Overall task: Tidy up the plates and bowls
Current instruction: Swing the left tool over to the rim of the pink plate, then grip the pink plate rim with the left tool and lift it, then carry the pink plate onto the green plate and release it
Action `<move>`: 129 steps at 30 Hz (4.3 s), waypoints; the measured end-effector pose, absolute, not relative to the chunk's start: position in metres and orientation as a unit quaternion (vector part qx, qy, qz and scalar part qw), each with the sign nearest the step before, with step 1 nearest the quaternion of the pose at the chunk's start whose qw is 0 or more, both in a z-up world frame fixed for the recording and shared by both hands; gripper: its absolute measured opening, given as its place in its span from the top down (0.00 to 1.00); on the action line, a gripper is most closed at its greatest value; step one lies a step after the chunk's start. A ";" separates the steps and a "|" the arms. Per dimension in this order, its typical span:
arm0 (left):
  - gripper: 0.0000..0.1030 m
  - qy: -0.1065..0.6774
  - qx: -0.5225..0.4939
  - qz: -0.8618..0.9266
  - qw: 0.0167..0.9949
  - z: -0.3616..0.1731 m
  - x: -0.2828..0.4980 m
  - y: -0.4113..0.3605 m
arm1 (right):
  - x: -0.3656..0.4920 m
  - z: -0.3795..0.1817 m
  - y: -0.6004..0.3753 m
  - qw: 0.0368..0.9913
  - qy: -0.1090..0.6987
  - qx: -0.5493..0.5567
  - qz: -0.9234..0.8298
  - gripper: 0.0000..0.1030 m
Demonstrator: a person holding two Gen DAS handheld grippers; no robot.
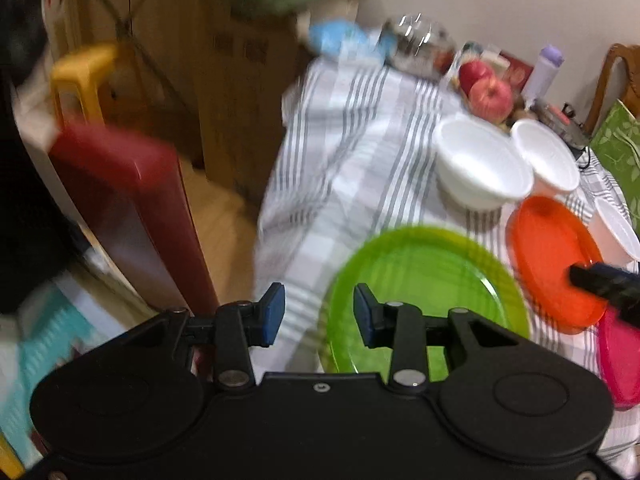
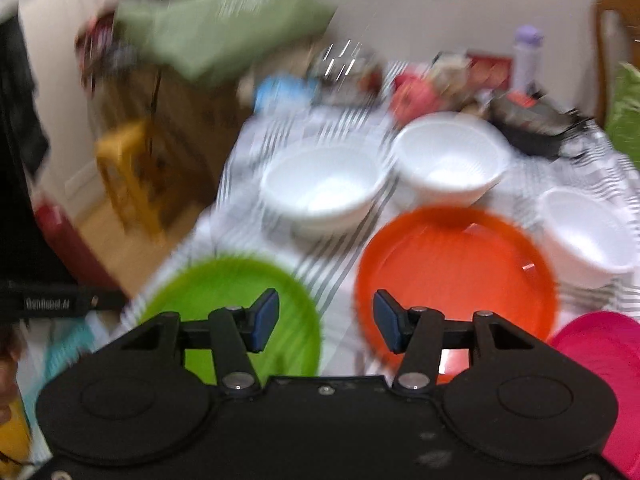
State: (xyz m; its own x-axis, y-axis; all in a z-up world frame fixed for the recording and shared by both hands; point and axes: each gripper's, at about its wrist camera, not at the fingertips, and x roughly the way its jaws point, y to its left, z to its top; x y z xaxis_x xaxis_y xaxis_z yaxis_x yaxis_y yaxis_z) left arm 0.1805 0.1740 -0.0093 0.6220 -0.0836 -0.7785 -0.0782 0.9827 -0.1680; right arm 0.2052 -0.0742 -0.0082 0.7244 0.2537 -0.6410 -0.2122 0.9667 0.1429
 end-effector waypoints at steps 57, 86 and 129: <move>0.63 0.537 -0.006 -0.225 0.813 -0.042 0.195 -0.137 | 0.183 -0.078 -0.355 0.892 0.440 0.101 -0.031 0.76; 0.75 0.548 -0.010 -0.202 0.812 -0.045 0.178 -0.105 | 0.148 -0.071 -0.319 0.889 0.454 0.063 -0.004 0.79; 0.72 0.472 -0.079 -0.107 0.871 0.001 0.160 0.003 | 0.160 -0.015 -0.206 0.913 0.402 -0.001 0.065 0.72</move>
